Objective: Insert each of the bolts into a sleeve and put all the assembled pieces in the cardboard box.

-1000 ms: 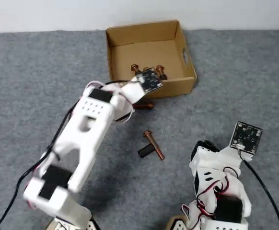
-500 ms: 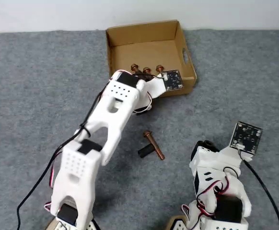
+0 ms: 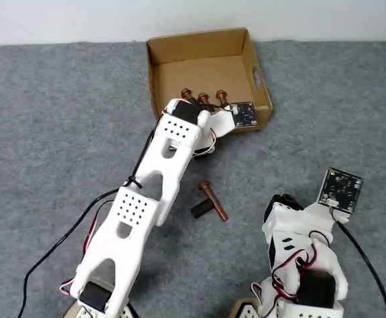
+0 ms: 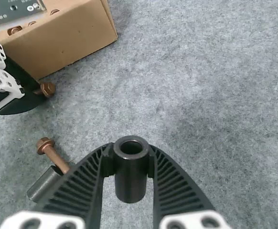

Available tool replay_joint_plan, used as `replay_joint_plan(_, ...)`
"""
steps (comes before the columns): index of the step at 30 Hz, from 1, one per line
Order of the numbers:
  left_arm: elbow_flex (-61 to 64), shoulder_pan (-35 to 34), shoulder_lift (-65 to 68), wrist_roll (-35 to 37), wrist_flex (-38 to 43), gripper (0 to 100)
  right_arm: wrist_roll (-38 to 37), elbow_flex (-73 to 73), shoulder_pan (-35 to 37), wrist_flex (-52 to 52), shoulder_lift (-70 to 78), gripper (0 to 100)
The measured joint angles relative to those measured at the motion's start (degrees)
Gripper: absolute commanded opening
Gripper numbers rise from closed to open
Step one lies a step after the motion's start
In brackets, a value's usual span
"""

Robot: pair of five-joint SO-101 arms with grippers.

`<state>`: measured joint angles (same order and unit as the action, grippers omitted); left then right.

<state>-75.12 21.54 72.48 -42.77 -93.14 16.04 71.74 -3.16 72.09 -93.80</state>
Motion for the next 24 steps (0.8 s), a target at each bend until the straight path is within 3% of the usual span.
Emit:
replay_joint_plan(8, -3.0, 1.5, 1.2, -4.6, -5.3, 0, 0.0, 0.0, 0.0, 0.0, 0.0, 0.8)
replay_joint_plan(15, -3.0, 1.8, 1.2, -4.1, -5.6, 0, 0.0, 0.0, 0.0, 0.0, 0.0, 0.8)
replay_joint_plan(24, -3.0, 4.8, -9.1, 9.8, -5.9, 0, 0.0, 0.0, 0.0, 0.0, 0.0, 0.8)
